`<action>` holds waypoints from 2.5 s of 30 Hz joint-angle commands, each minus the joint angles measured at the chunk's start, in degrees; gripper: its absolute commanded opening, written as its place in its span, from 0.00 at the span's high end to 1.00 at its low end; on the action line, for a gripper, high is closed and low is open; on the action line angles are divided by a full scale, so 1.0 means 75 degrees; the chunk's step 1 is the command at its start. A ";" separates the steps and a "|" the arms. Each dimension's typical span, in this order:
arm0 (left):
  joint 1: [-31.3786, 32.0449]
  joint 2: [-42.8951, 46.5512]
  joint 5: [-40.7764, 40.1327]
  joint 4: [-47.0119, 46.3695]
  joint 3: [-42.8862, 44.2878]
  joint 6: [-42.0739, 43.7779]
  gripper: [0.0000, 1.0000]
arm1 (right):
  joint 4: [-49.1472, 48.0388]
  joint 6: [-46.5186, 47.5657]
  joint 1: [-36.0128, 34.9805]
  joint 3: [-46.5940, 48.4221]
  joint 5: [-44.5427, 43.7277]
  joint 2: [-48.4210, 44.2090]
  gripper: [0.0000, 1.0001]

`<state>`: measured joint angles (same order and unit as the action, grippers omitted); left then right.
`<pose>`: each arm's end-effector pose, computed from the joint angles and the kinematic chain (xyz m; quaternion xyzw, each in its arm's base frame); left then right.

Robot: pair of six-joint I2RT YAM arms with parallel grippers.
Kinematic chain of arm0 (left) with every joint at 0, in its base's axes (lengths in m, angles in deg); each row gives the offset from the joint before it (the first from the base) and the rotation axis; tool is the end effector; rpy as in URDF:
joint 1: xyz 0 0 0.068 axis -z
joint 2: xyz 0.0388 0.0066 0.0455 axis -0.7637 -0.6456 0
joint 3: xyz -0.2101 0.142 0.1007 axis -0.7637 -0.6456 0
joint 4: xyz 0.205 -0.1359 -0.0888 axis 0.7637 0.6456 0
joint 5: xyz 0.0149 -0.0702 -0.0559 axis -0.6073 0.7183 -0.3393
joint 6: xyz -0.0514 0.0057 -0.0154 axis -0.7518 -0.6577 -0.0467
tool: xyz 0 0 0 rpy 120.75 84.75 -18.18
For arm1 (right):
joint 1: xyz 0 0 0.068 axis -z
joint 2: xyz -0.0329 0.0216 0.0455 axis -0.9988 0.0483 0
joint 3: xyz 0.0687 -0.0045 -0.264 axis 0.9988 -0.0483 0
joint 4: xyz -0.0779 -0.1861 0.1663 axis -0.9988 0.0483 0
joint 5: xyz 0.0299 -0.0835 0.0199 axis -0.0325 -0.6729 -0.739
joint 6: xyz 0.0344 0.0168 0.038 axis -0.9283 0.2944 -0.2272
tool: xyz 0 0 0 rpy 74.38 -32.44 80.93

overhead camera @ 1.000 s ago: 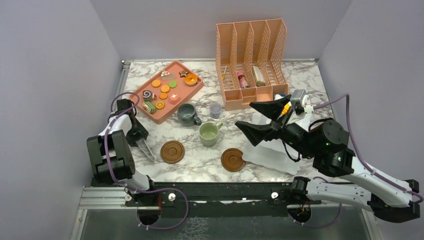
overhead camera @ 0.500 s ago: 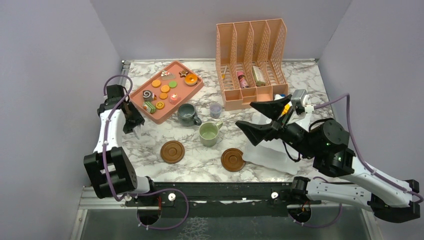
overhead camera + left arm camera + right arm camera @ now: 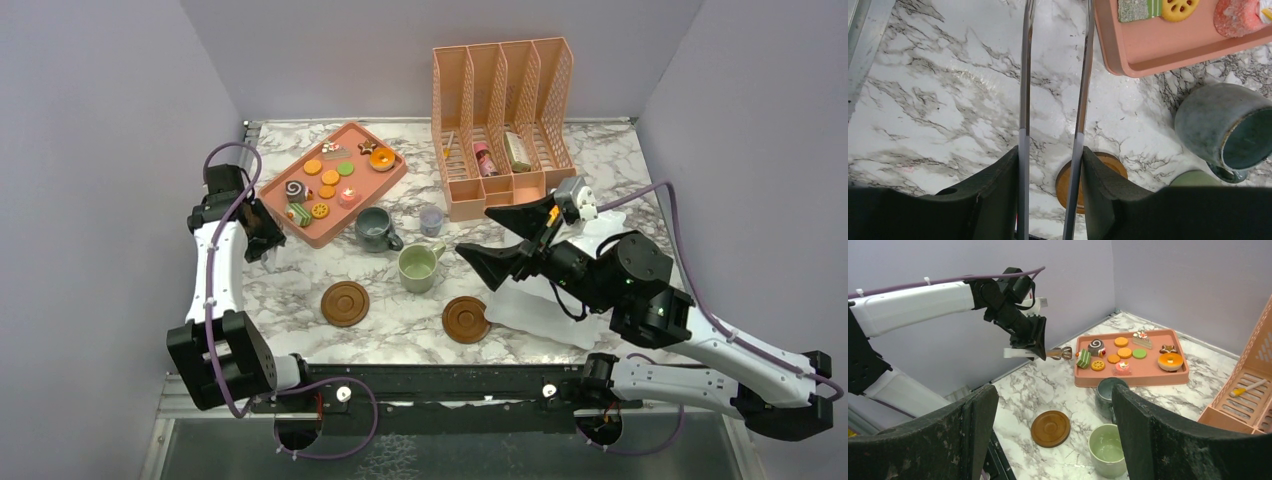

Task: Serve the afternoon tea
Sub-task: Pick up the clamp from the center of the board.

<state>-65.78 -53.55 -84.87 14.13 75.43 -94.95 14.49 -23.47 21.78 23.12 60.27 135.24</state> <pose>0.2493 0.0699 0.2781 -0.2978 0.9242 -0.0283 0.2375 0.0752 0.1497 0.4357 -0.2477 0.5868 0.4126 0.6512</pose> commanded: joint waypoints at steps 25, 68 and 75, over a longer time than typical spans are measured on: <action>0.1299 -0.0714 -0.0704 0.0017 0.2391 0.0445 0.56 | 0.0073 0.0119 0.0008 0.0465 -0.0092 0.0486 0.11; 0.1785 -0.2195 -0.1598 -0.0490 0.2932 0.0986 0.53 | -0.0383 0.0568 0.0008 0.0386 -0.0507 0.0885 0.10; 0.1789 -0.2346 -0.1470 -0.0519 0.2781 0.0996 0.51 | -0.0410 0.0569 0.0008 0.0389 -0.0450 0.0883 0.10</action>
<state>-52.64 -70.99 -95.36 11.88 95.34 -88.19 13.55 -19.95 21.78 25.33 57.71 142.19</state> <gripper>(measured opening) 0.493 0.897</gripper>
